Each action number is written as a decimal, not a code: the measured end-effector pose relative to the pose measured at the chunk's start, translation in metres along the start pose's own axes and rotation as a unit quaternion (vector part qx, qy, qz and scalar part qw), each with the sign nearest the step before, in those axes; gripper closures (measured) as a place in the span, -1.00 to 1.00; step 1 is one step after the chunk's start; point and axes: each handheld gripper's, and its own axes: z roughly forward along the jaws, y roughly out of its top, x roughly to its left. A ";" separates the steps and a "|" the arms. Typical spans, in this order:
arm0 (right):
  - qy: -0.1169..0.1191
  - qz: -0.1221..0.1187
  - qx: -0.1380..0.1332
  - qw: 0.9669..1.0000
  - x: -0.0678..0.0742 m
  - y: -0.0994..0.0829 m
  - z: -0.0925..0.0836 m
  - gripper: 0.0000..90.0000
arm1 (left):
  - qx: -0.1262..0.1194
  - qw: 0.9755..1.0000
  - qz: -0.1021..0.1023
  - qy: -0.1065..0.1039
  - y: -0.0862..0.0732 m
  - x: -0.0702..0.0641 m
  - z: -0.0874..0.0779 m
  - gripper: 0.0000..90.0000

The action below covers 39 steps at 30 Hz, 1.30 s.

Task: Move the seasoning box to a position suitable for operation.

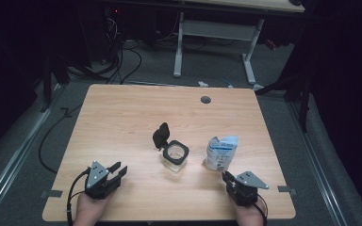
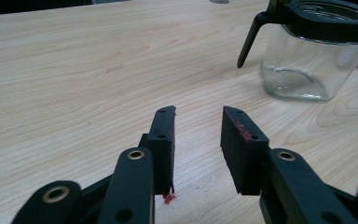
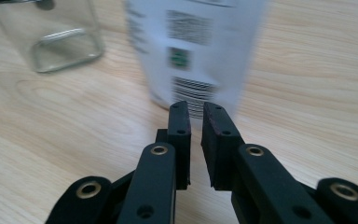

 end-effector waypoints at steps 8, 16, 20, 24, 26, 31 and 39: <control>0.016 0.004 0.014 1.000 -0.028 0.006 0.001 0.56 | -0.002 1.000 -0.001 0.011 0.006 -0.001 0.005 0.32; 0.028 0.005 -0.013 1.000 -0.024 0.023 0.003 0.19 | -0.020 0.999 -0.037 0.000 0.008 0.006 -0.002 0.28; 0.043 -0.005 -0.018 0.999 -0.027 0.024 0.016 0.19 | -0.016 0.999 -0.032 0.011 0.005 0.012 -0.003 0.28; 0.059 -0.015 -0.029 0.998 -0.026 0.021 0.018 0.42 | -0.021 0.999 -0.026 0.020 0.004 0.013 -0.010 0.27; 0.064 -0.023 -0.032 0.997 -0.022 0.020 0.016 0.56 | -0.025 0.999 -0.028 0.025 0.006 0.012 -0.013 0.27; 0.077 -0.034 -0.044 0.995 -0.011 0.014 0.013 0.64 | -0.036 0.999 -0.025 0.029 0.007 0.009 -0.013 0.27; 0.068 -0.020 -0.053 0.996 -0.011 0.023 0.021 0.41 | -0.023 0.999 -0.009 0.021 0.003 0.006 -0.011 0.20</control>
